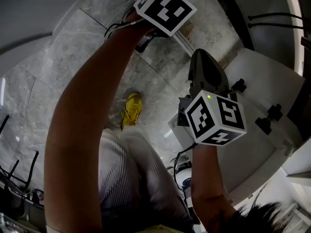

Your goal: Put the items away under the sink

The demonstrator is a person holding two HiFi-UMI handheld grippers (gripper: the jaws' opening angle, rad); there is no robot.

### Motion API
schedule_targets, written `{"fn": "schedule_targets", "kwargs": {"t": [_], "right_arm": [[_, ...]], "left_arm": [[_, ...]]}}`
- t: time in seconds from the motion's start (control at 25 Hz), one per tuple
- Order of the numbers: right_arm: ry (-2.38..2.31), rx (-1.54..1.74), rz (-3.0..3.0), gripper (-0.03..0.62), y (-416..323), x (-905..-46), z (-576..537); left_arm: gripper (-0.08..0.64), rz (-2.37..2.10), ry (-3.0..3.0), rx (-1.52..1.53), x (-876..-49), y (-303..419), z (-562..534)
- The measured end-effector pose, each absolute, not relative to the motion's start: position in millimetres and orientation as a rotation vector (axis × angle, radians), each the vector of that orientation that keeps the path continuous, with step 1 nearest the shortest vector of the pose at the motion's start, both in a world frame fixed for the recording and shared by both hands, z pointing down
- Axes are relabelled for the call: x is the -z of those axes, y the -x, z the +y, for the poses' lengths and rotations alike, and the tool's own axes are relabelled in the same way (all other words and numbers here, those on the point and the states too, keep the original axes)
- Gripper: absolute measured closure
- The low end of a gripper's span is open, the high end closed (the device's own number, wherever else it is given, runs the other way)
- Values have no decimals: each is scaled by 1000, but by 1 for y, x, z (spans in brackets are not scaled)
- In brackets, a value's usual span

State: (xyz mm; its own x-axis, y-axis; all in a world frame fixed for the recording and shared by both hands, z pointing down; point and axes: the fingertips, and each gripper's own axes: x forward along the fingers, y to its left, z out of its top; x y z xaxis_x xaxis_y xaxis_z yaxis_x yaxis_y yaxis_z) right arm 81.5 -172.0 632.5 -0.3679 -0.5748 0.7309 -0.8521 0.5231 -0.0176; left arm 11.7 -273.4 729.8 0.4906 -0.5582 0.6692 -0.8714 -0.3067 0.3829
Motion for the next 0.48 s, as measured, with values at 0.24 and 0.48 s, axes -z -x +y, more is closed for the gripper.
{"fn": "schedule_targets", "kwargs": {"t": [0.24, 0.48], "right_arm": [[-1147, -514, -2085, 566, -84, -632, -175], [-1146, -515, -2079, 566, -88, -632, -177]], "left_arm": [[215, -1056, -2120, -667, -725, -18, -269], [213, -977, -2171, -853, -733, -18, -259]]}}
